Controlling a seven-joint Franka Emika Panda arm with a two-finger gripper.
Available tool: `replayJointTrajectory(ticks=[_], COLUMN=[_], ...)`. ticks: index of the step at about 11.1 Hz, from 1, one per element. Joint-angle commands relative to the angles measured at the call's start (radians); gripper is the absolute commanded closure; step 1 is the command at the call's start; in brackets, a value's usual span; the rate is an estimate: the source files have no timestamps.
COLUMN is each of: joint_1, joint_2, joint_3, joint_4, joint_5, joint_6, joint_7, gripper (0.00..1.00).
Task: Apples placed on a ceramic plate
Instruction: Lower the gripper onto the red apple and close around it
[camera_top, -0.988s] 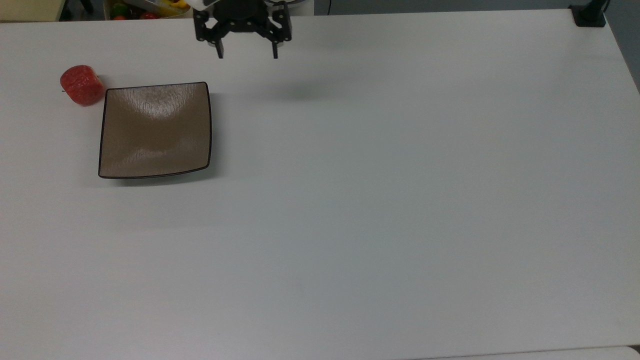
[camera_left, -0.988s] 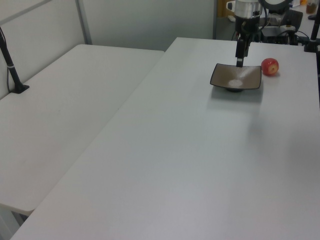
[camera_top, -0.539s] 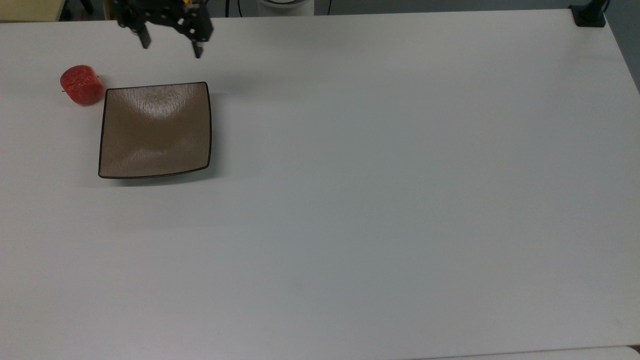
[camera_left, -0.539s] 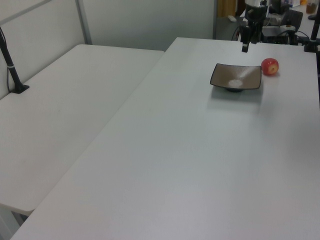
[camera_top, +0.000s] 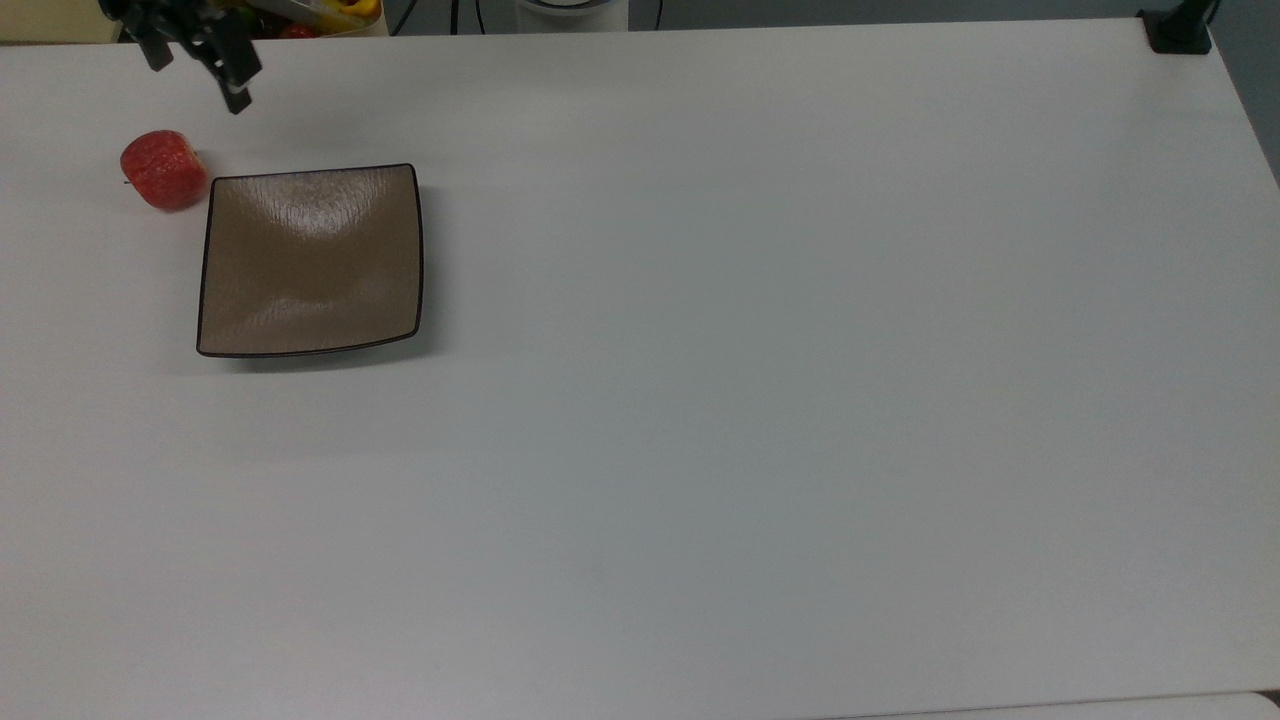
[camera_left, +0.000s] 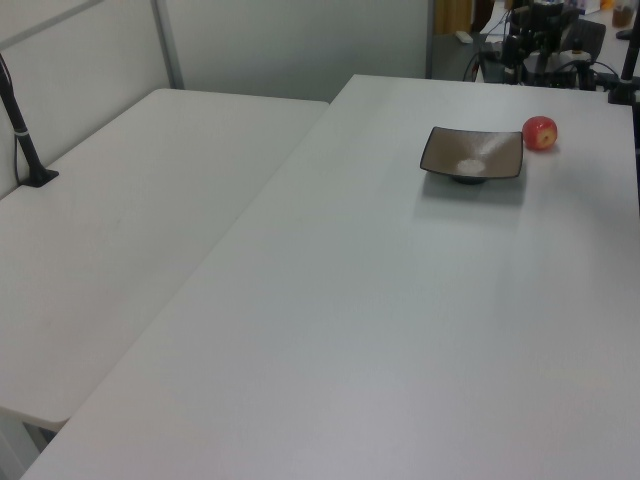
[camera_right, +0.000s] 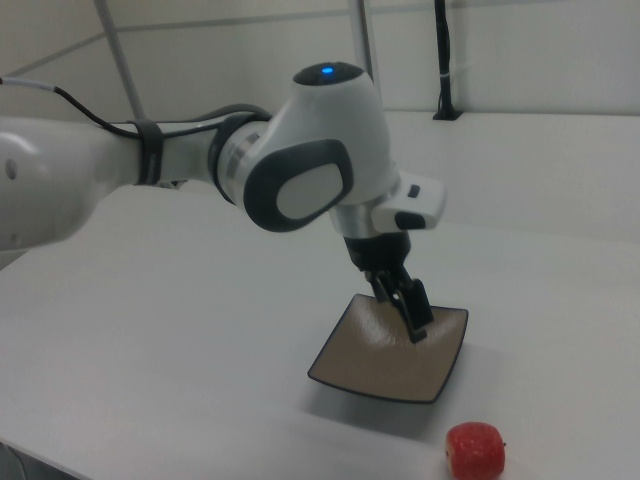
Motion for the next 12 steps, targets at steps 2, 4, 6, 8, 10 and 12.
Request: replayJointTrajectory(ticks=[2,4,6,8,10,12], joint_1=[-0.125,-0.151,-0.177,-0.179,-0.182,-0.182], joint_2=[0.068,0.111,0.172,0.220,0.245,0.263], joint_3=[-0.001,-0.001,-0.001,-0.001,-0.001,-0.001], joint_4=[-0.007,-0.012,-0.015,-0.012,-0.015,-0.013], joint_5=[0.004,0.004,0.004,0.004,0.002,0.002], joint_6=[0.102,0.150,0.213,0.248,0.253,0.253], joint_7=[0.128,0.137,0.162,0.180,0.180,0.180], gripper=[0.00,0.00,0.00,0.00,0.00,0.00])
